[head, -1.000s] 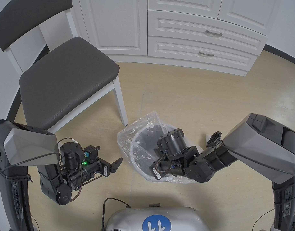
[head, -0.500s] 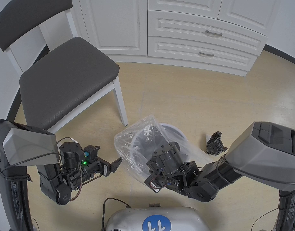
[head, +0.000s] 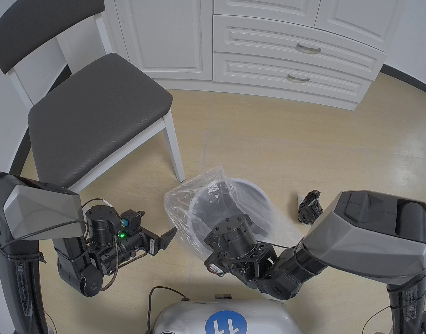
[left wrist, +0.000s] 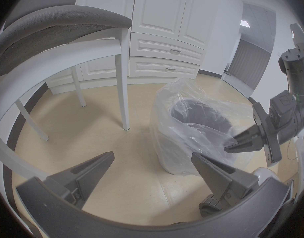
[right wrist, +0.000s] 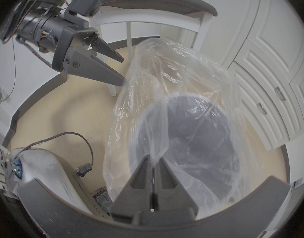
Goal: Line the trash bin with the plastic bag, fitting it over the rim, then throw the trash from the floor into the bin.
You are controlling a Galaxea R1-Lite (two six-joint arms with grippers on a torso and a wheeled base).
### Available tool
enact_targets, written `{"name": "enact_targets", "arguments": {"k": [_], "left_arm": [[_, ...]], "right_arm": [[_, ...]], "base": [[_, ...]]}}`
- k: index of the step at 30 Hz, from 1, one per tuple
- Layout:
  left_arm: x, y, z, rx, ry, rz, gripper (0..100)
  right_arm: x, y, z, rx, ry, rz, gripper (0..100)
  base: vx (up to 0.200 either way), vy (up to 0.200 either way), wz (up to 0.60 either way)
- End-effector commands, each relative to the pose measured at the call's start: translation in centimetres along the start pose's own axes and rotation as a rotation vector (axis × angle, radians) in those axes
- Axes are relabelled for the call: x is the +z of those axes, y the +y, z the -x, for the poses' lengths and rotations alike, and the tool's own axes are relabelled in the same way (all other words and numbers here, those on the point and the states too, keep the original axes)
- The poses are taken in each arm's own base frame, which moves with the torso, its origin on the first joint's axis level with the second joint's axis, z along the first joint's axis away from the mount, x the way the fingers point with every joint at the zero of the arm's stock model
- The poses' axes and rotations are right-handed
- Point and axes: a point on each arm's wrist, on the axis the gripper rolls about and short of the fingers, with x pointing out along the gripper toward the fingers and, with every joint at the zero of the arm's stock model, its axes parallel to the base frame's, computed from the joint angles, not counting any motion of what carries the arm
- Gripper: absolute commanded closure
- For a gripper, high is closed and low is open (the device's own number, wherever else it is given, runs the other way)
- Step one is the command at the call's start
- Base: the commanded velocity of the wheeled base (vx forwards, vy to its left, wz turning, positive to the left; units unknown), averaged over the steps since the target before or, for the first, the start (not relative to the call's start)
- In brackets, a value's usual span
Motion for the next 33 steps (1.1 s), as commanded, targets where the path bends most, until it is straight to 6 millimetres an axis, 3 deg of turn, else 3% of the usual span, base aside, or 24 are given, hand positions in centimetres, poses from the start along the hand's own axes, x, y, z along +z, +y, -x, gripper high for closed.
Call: {"name": "enact_targets", "arguments": {"k": [1,14,20,33], "left_arm": [[0.1,-0.1,0.1,-0.002,-0.002,-0.002,0],[0.5,-2.0,0.9,-0.055,0.000,-0.016,0],[-1.2,-3.4,-0.3,-0.099,0.046,-0.017,0],[-4.9,-3.1,-2.9,-0.052,0.129,-0.004,0]], "right_arm": [[0.2,-0.3,0.2,-0.028,-0.023,0.006,0],[2.2,-1.8,4.0,-0.052,-0.081,-0.007,0],[1.9,-3.7,3.8,-0.092,-0.056,-0.027,0],[0.6,-4.9,2.5,-0.119,-0.008,-0.036,0]], "base": [[0.000,0.000,0.00],[0.000,0.000,0.00],[0.000,0.000,0.00],[0.000,0.000,0.00]]}}
